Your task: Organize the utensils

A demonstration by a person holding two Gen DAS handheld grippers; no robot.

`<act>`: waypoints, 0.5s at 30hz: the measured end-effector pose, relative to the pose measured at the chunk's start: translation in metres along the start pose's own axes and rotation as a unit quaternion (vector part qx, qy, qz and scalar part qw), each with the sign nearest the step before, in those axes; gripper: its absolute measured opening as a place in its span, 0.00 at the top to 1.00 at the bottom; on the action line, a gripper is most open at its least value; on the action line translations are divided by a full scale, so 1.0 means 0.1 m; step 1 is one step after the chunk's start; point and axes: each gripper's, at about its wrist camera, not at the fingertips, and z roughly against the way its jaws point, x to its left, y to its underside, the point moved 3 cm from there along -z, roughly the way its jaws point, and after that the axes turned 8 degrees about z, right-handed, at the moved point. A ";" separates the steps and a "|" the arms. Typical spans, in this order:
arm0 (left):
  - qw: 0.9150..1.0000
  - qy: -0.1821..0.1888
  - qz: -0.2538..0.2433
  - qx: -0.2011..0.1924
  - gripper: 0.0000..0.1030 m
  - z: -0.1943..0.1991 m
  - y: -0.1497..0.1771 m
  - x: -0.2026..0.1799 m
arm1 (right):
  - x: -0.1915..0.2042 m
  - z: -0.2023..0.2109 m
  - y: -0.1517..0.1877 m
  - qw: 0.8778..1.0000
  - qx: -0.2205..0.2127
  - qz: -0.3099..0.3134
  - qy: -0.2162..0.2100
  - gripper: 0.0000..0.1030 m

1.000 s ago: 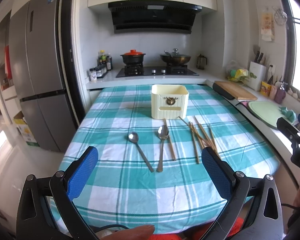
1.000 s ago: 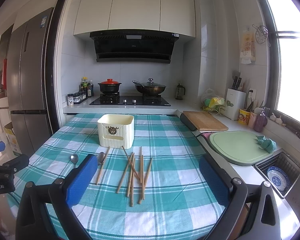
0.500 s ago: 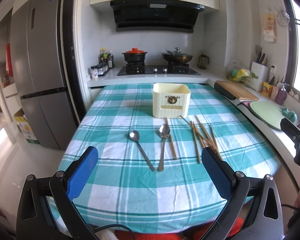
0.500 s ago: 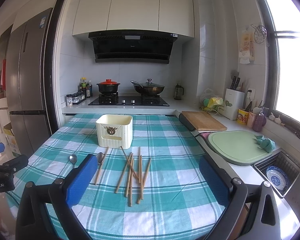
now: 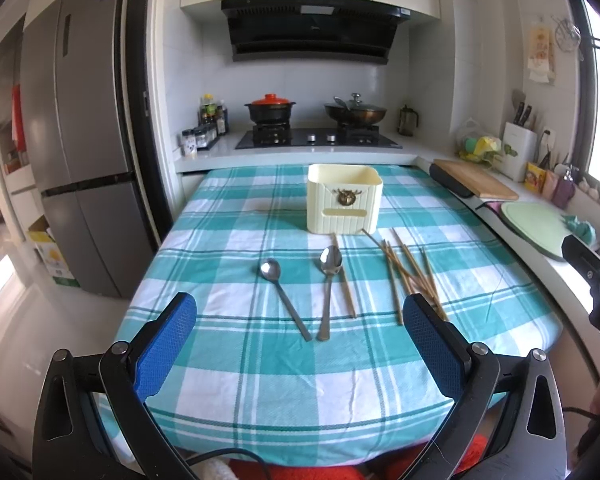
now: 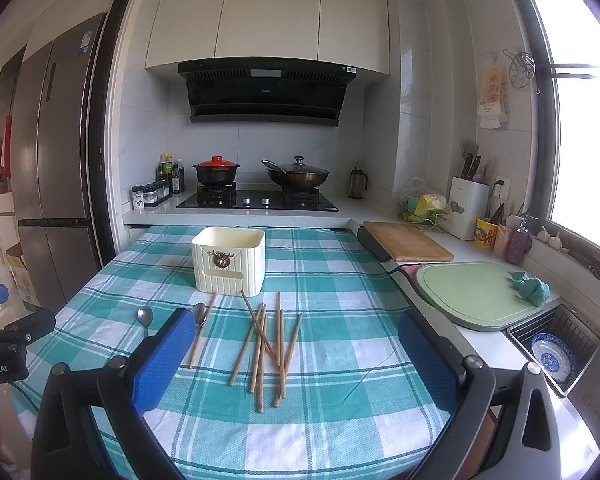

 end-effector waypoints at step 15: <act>1.000 -0.002 0.000 0.001 0.00 -0.02 0.02 0.02 | -0.01 0.00 0.01 1.000 0.002 0.000 0.000 0.00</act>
